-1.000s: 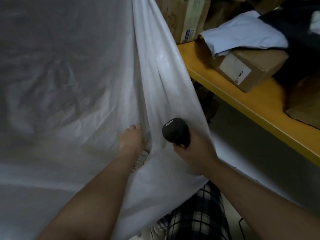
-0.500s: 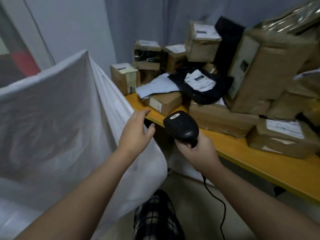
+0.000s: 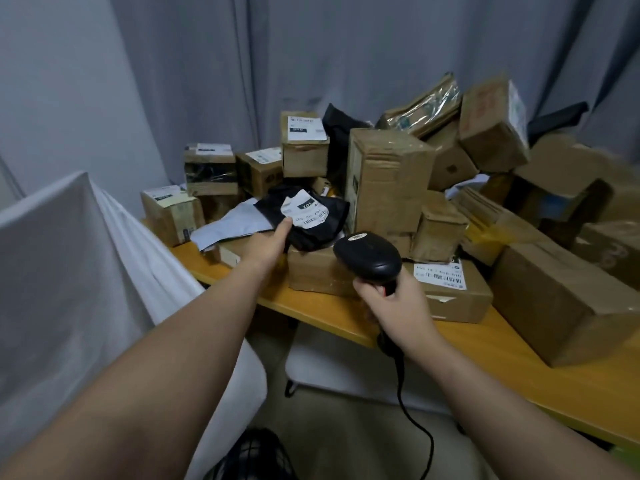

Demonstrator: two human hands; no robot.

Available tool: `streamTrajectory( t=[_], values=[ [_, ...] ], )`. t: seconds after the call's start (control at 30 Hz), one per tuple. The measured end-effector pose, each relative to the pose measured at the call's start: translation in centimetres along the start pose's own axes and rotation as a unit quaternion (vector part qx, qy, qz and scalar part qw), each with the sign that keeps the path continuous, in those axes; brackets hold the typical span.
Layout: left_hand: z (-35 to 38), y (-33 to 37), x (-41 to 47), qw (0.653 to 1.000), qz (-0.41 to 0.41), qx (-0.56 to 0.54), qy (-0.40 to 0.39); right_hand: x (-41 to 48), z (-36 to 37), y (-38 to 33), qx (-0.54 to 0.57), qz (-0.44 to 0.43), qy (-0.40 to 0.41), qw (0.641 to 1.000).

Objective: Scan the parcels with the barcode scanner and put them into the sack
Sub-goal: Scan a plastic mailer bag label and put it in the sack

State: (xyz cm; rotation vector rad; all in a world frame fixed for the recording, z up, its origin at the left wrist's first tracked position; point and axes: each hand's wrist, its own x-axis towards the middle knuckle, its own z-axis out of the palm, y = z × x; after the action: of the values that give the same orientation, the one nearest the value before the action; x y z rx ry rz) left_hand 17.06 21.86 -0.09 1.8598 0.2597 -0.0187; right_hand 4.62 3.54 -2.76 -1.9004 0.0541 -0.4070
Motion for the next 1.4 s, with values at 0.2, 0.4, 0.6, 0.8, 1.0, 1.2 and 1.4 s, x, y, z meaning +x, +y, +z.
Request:
streamTrajectory(
  t=[0.2,0.4,0.6,0.8,1.0,1.2,1.4],
  values=[
    [1.4,1.2,2.4,0.995,-0.037,-0.092,-0.002,1.7,2.3,-0.4,-0.059,0.004,-0.021,0.998],
    [0.1,2.2,1.8,0.987,0.083,-0.124,0.059,1.7,3.0,-0.5,-0.100,-0.008,-0.007,0.995],
    [-5.6,3.2,-1.2,0.969,0.233,-0.082,-0.007,1.3,3.0,-0.9,-0.070,-0.003,-0.009,0.998],
    [-11.1,5.6,-6.1,0.886,0.392,0.221,-0.114,-1.5,1.6,-2.4,0.063,-0.049,0.003,0.997],
    [-13.0,8.6,-10.4,0.774,0.447,0.431,-0.127,-2.8,0.4,-5.6,0.097,-0.120,-0.018,0.988],
    [-10.0,10.8,-13.4,0.671,0.541,0.499,-0.088,-3.3,-0.8,-8.3,-0.021,-0.185,0.031,0.982],
    [-10.2,13.6,-15.4,0.567,0.593,0.572,-0.016,-2.4,-3.5,-9.6,0.006,-0.157,0.022,0.987]
  ],
)
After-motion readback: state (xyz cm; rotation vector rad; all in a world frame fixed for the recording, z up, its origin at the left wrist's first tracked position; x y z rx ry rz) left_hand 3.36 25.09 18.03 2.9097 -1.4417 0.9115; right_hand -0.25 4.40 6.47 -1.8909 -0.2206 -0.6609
